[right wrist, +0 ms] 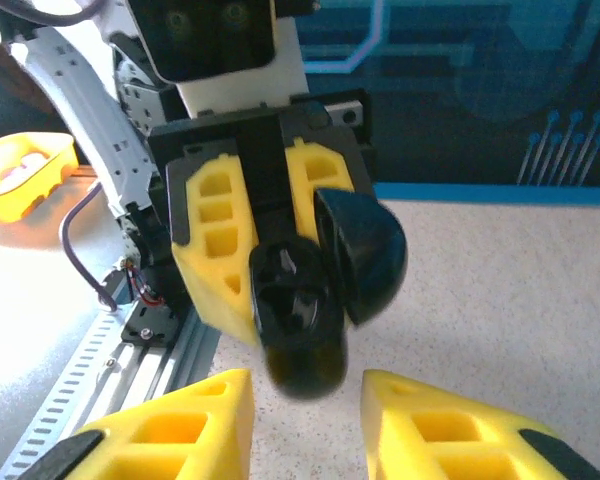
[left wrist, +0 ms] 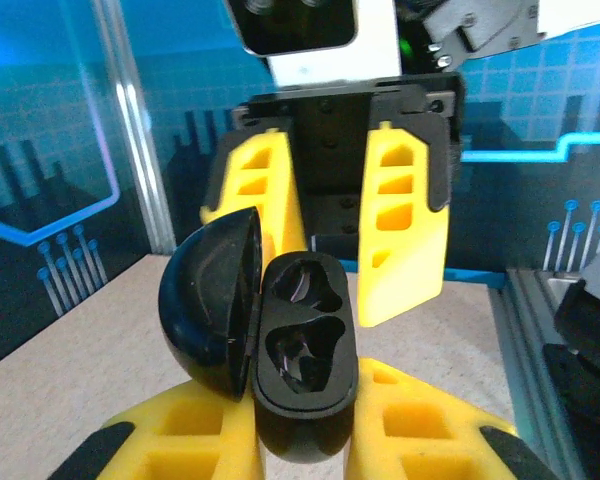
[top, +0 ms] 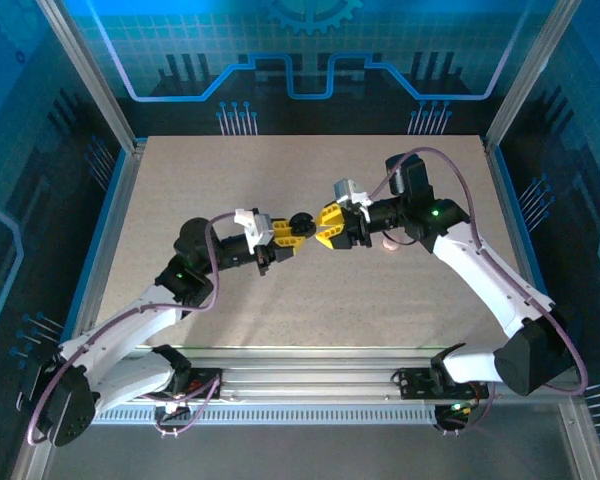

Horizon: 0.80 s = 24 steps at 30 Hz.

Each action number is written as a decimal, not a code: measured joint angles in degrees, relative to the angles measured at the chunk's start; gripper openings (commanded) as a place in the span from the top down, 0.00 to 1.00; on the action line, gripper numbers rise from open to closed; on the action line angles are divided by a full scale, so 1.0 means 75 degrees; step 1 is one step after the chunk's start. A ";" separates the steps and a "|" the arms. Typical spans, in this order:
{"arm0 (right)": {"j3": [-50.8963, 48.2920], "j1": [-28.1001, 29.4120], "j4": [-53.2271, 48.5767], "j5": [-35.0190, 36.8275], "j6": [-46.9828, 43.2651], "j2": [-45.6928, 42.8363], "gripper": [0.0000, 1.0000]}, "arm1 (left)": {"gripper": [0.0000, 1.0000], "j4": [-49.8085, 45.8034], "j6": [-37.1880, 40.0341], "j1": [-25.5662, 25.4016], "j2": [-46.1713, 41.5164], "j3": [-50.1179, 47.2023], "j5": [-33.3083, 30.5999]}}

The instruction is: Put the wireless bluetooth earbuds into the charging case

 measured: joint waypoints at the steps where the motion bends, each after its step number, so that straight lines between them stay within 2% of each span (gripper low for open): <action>1: -0.0061 0.0003 0.0006 0.0181 0.0122 -0.0017 0.65 | 0.87 -0.0169 0.0009 0.0154 -0.0087 0.0000 -0.0064; 5: -0.0242 0.0044 0.0076 0.1049 0.0755 -0.0055 0.66 | 0.88 -0.0962 0.0096 0.0542 -0.0382 0.0000 -0.0629; 8: -0.0329 0.0265 0.0143 0.2063 0.1422 -0.0052 0.64 | 0.89 -0.1547 -0.0032 0.0746 -0.0519 -0.0044 -0.1183; 12: -0.0268 0.0720 0.0125 0.3555 0.2474 0.0207 0.64 | 0.89 -0.2130 -0.0606 0.1355 -0.0903 -0.0463 -0.1909; 18: 0.0828 0.1067 -0.0589 0.5301 0.4258 0.2052 0.69 | 0.89 -0.3142 -0.1510 0.2629 -0.1571 -0.0933 -0.2684; 24: 0.2498 0.1513 -0.1708 0.6082 0.5502 0.3914 0.70 | 0.89 -0.3949 -0.2159 0.3404 -0.1883 -0.0947 -0.3316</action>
